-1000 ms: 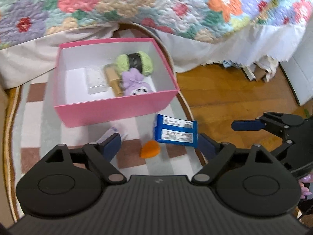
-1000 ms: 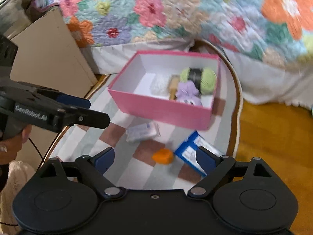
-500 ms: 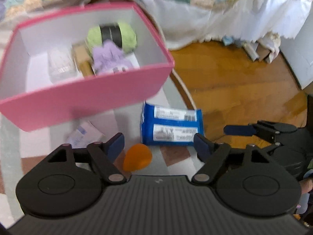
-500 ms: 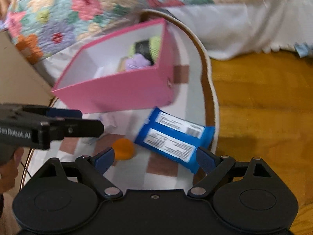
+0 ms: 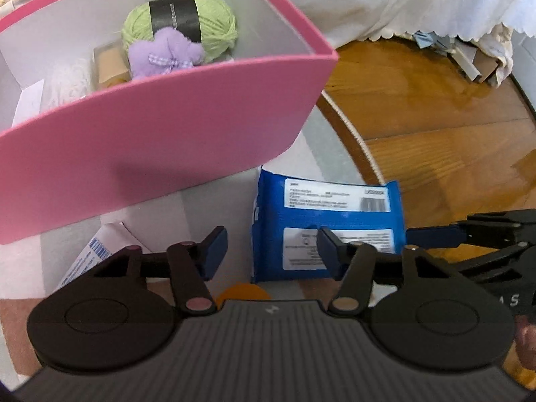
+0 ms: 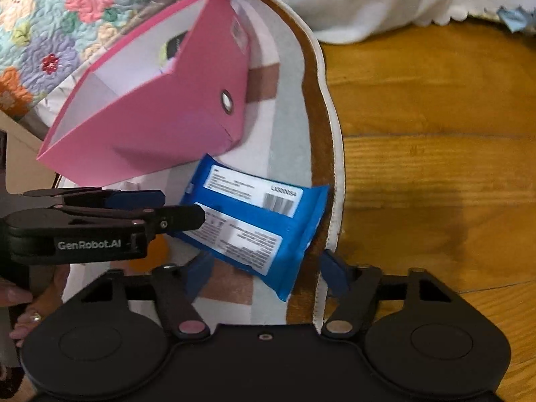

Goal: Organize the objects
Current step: 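Close the left gripper on the edge of the blue packet, then lift the blue packet with the left gripper and carry it over the pink box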

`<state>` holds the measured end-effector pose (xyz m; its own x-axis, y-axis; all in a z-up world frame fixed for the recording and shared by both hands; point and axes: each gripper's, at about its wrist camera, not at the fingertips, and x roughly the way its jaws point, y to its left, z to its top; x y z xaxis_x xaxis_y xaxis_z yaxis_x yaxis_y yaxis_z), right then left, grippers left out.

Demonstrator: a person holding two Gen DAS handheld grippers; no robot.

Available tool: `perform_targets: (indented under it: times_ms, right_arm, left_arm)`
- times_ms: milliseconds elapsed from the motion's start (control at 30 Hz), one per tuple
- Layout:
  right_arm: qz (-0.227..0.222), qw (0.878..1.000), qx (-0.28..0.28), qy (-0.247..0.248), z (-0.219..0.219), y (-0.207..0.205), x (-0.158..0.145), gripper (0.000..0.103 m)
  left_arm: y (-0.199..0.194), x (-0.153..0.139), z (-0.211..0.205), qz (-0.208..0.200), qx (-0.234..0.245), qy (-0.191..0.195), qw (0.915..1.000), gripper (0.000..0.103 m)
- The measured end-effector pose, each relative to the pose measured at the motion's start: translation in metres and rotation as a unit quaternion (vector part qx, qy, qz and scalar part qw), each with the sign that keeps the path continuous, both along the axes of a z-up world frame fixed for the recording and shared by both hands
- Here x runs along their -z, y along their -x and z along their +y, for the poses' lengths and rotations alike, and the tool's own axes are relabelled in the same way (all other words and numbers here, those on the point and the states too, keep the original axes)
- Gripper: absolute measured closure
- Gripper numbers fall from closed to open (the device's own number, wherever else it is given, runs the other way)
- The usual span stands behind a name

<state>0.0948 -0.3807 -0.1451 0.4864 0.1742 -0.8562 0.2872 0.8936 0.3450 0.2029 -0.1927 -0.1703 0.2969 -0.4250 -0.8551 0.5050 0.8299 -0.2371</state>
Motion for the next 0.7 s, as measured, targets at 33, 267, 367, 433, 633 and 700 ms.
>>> perform_targets:
  times_ms: [33, 267, 367, 433, 633, 700]
  right_arm:
    - [0.0, 1.0, 0.002, -0.001, 0.0, -0.001, 0.003, 0.042]
    - [-0.011, 1.0, 0.009, -0.001, -0.001, 0.001, 0.009, 0.06]
    - [-0.014, 1.0, 0.012, 0.016, -0.001, 0.0, 0.007, 0.06]
    - [-0.015, 1.0, 0.013, 0.011, -0.003, 0.0, 0.009, 0.057]
    - [-0.01, 0.999, 0.013, 0.034, 0.008, -0.005, 0.01, 0.051]
    - [-0.011, 0.999, 0.008, 0.046, 0.011, -0.004, 0.008, 0.053]
  left_arm:
    - [-0.001, 0.003, 0.0, 0.003, 0.001, 0.005, 1.0, 0.052]
    - [0.001, 0.009, 0.01, 0.057, 0.002, 0.085, 0.9948, 0.067]
    - [0.005, 0.01, 0.01, 0.053, 0.004, 0.078, 0.9955, 0.067]
    - [0.006, 0.012, 0.007, 0.04, -0.002, 0.066, 0.997, 0.069]
    - [0.015, 0.011, 0.004, 0.012, -0.002, 0.067, 0.9977, 0.072]
    - [0.015, 0.01, 0.006, 0.02, -0.005, 0.072, 0.9972, 0.072]
